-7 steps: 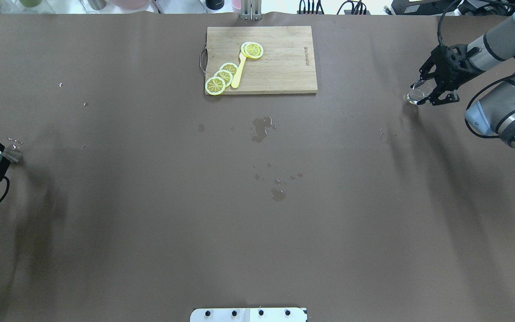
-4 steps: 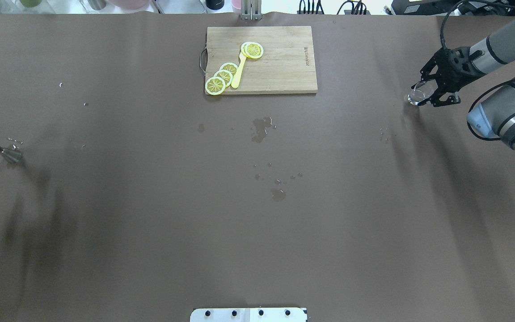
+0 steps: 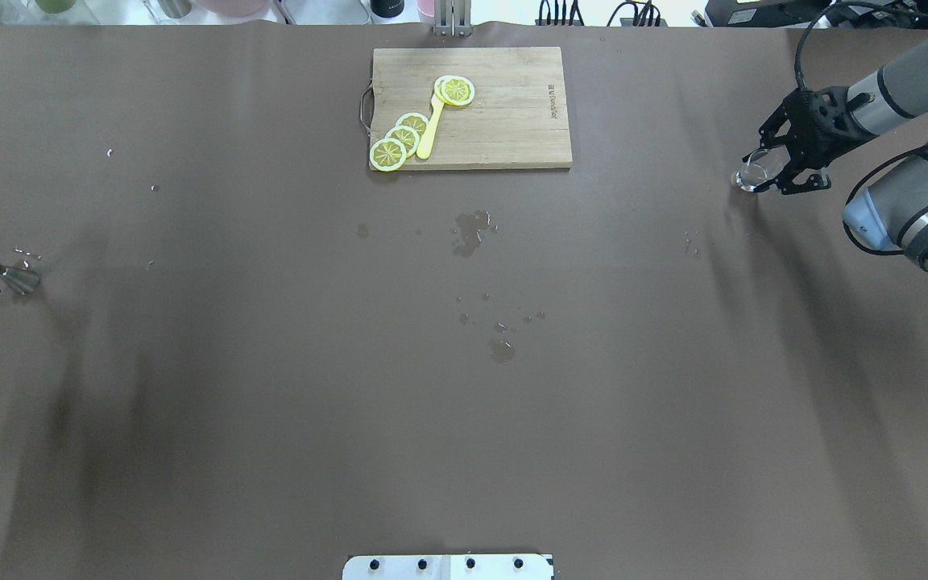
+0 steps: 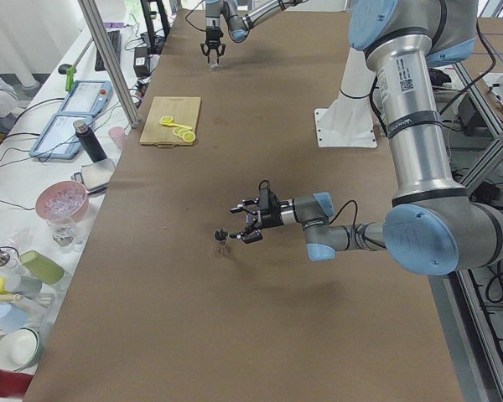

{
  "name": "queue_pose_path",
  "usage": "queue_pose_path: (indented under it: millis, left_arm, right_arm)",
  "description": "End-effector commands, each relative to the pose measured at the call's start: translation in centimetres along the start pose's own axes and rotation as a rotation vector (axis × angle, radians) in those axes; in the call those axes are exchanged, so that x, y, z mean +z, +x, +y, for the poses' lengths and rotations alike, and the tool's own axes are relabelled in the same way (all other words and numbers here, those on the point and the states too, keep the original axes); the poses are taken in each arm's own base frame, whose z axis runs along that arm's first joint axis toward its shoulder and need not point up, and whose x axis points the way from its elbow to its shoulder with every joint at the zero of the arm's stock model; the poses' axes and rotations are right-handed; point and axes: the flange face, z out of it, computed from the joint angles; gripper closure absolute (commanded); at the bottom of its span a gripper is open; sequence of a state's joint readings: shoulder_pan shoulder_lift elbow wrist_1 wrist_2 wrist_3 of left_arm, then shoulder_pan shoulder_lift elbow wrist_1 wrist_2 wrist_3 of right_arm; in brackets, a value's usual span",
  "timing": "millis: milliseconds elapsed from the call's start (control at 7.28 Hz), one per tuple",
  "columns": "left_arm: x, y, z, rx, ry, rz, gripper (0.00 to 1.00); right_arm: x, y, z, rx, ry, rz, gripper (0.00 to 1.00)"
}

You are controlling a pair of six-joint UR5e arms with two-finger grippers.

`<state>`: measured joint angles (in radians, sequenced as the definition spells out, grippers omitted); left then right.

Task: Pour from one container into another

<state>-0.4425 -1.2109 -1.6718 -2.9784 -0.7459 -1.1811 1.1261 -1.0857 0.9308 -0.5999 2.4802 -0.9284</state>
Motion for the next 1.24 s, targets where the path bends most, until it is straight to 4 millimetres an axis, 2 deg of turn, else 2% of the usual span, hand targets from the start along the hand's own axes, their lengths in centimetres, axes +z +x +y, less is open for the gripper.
queue_pose_path:
  millis: [0,137,412,550,687,962,1099]
  left_arm:
    - [0.5,-0.1,-3.2,0.073,-0.067,0.044,0.01]
    - [1.0,-0.6,-4.4,0.1,-0.107,0.058,0.01]
    - [3.4,0.3,-6.9,0.148,-0.19,0.115,0.01]
    - [4.9,1.2,-8.5,0.131,-0.255,0.154,0.01]
    - [6.3,0.9,-10.1,0.176,-0.313,0.151,0.01]
    - [9.5,0.6,-14.2,0.356,-0.374,0.235,0.01]
    - [11.1,-1.7,-16.5,0.341,-0.438,0.233,0.01]
  right_arm:
    - [0.1,-0.3,0.4,0.006,-0.004,-0.003,1.0]
    - [0.1,-0.3,0.3,0.023,-0.003,-0.004,1.0]
    - [0.1,-0.3,0.3,0.071,0.0,-0.003,0.97]
    - [0.1,-0.3,0.3,0.089,-0.001,-0.004,0.84]
    - [0.0,-0.3,0.2,0.093,0.0,-0.003,0.72]
    - [0.0,-0.2,0.0,0.103,0.003,-0.002,0.6]
    - [0.0,-0.2,-0.1,0.103,0.007,-0.004,0.44]
